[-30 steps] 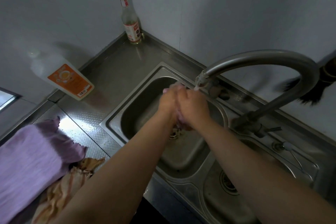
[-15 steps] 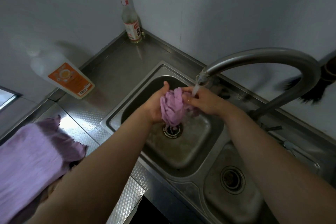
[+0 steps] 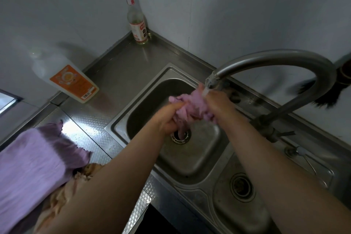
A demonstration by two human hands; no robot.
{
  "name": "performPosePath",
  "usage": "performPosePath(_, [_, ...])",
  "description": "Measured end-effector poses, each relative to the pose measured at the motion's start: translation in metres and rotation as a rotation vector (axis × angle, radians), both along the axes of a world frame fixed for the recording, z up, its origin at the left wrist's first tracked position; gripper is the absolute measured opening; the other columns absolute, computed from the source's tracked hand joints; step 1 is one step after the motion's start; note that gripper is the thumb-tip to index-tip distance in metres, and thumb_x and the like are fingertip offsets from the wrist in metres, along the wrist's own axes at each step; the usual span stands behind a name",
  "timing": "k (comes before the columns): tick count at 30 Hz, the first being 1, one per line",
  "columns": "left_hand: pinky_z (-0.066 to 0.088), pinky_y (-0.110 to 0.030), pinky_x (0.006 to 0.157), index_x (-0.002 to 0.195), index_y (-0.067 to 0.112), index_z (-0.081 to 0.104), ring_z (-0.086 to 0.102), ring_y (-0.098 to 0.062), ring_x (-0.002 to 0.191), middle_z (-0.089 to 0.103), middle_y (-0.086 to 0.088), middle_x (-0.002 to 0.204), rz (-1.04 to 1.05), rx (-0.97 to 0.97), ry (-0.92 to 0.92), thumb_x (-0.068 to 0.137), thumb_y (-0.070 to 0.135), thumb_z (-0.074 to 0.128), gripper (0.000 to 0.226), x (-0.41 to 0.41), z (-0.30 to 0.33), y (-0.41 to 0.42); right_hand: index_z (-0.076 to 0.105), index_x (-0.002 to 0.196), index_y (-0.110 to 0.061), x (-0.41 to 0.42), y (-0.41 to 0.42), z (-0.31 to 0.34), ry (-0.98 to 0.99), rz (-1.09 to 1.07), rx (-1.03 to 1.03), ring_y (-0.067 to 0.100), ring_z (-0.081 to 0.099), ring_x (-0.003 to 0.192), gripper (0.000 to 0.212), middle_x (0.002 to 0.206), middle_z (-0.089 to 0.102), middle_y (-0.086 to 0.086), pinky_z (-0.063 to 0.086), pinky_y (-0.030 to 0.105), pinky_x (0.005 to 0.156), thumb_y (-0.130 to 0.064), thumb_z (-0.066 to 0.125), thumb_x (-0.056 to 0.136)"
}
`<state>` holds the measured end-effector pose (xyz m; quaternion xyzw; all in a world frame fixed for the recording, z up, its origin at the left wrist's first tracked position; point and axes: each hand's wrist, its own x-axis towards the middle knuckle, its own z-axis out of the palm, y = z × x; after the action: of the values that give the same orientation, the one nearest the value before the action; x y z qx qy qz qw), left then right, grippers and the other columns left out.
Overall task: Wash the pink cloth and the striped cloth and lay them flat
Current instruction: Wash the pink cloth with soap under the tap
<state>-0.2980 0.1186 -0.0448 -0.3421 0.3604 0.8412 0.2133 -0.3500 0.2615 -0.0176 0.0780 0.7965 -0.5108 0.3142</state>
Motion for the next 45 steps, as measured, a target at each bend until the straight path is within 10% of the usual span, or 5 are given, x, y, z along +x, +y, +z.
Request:
performPosePath(7, [0.038, -0.023, 0.046, 0.069, 0.014, 0.057, 0.044, -0.010, 0.043, 0.048, 0.002, 0.052, 0.120, -0.074, -0.142, 0.100, 0.051, 0.037, 0.052, -0.020, 0.016, 0.051, 0.051, 0.071, -0.020, 0.007, -0.026, 0.003, 0.289, -0.005, 0.229, 0.021, 0.063, 0.063, 0.046, 0.064, 0.057, 0.001, 0.054, 0.033, 0.061, -0.052, 0.033, 0.098])
performPosePath(16, [0.050, -0.026, 0.087, 0.101, 0.026, 0.060, 0.056, -0.009, 0.066, 0.063, 0.001, 0.073, 0.327, 0.052, -0.150, 0.095, 0.032, 0.059, 0.009, -0.026, 0.015, 0.059, 0.044, 0.066, -0.019, 0.002, -0.024, 0.007, 0.330, -0.028, 0.257, 0.028, 0.066, 0.082, 0.042, 0.066, 0.050, 0.001, 0.056, 0.041, 0.075, -0.041, 0.036, 0.101])
performPosePath(27, [0.035, -0.037, 0.103, 0.110, 0.006, 0.067, 0.057, -0.026, 0.111, 0.059, -0.016, 0.125, -0.076, 0.087, 0.006, 0.090, 0.052, 0.055, 0.051, -0.012, -0.003, 0.021, 0.059, 0.071, -0.016, -0.011, -0.009, -0.024, 0.290, 0.084, 0.337, 0.024, 0.061, 0.073, 0.036, 0.070, 0.059, 0.002, 0.048, 0.035, 0.067, -0.040, 0.046, 0.095])
performPosePath(36, [0.024, -0.038, 0.118, 0.138, 0.005, 0.048, 0.037, -0.025, 0.138, 0.048, -0.016, 0.142, 0.008, 0.118, 0.078, 0.074, 0.007, 0.077, 0.070, -0.006, -0.013, -0.038, 0.055, 0.122, 0.004, -0.010, 0.027, -0.024, -0.230, 0.042, -0.388, 0.036, 0.059, 0.095, 0.050, 0.103, 0.061, 0.025, 0.048, 0.041, 0.083, -0.027, 0.066, 0.085])
performPosePath(45, [0.053, -0.027, 0.064, 0.086, 0.021, 0.054, 0.062, -0.018, 0.077, 0.062, -0.005, 0.090, 0.111, -0.346, -0.065, 0.101, 0.030, 0.044, 0.020, -0.031, 0.000, 0.031, 0.050, 0.079, -0.029, 0.031, -0.032, -0.006, 0.379, 0.057, 0.101, 0.008, 0.061, 0.067, 0.029, 0.073, 0.060, -0.003, 0.044, 0.019, 0.055, -0.045, 0.038, 0.099])
